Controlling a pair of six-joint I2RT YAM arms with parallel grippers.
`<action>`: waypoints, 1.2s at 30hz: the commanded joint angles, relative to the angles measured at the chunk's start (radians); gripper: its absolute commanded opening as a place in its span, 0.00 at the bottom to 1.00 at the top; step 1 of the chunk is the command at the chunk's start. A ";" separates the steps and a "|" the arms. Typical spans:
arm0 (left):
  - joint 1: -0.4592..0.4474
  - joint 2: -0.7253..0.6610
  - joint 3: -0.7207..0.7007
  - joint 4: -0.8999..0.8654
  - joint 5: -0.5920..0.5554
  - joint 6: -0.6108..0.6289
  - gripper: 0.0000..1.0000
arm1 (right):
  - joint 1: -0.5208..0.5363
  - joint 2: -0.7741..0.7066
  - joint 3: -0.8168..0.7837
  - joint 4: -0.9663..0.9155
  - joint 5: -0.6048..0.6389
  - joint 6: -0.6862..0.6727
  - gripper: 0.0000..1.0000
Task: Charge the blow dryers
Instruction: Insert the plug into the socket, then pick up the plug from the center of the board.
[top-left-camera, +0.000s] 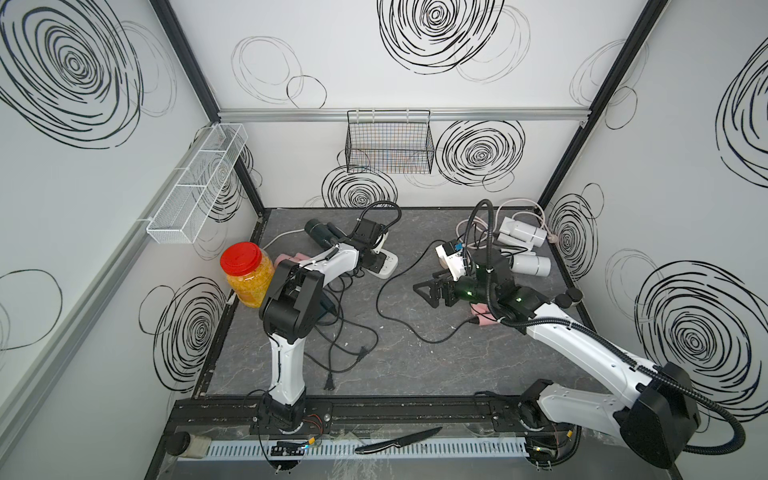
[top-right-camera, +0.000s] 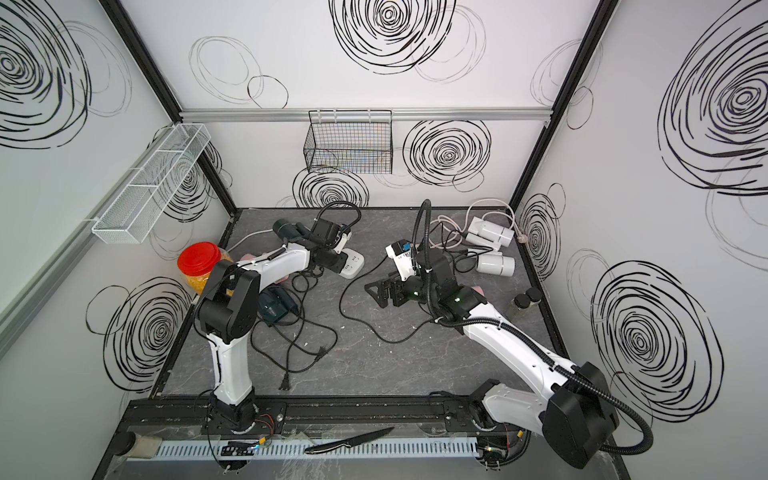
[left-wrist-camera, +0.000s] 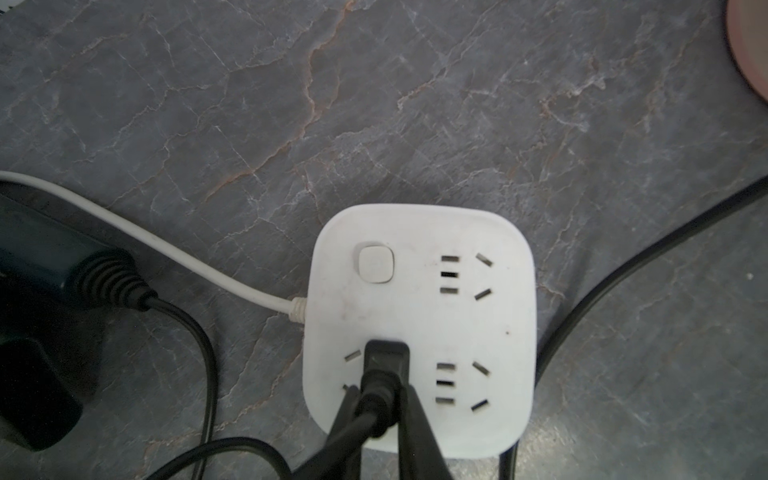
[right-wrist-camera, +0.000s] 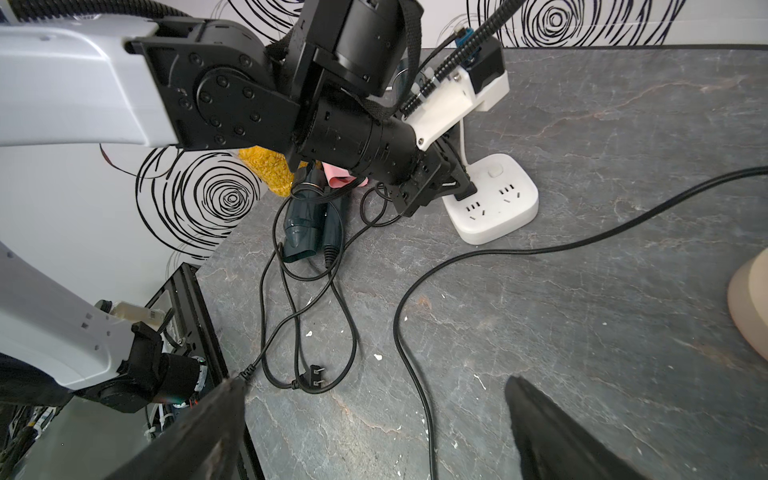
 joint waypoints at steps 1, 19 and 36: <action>-0.003 0.019 0.057 -0.121 -0.004 -0.003 0.20 | -0.005 -0.030 -0.008 0.014 0.006 -0.004 1.00; 0.011 -0.541 -0.184 -0.170 -0.027 -0.199 0.99 | 0.098 -0.015 -0.013 0.018 0.061 0.024 0.96; -0.189 -1.016 -0.700 -0.668 -0.115 -0.835 0.78 | 0.247 0.122 0.012 0.097 0.097 0.148 0.84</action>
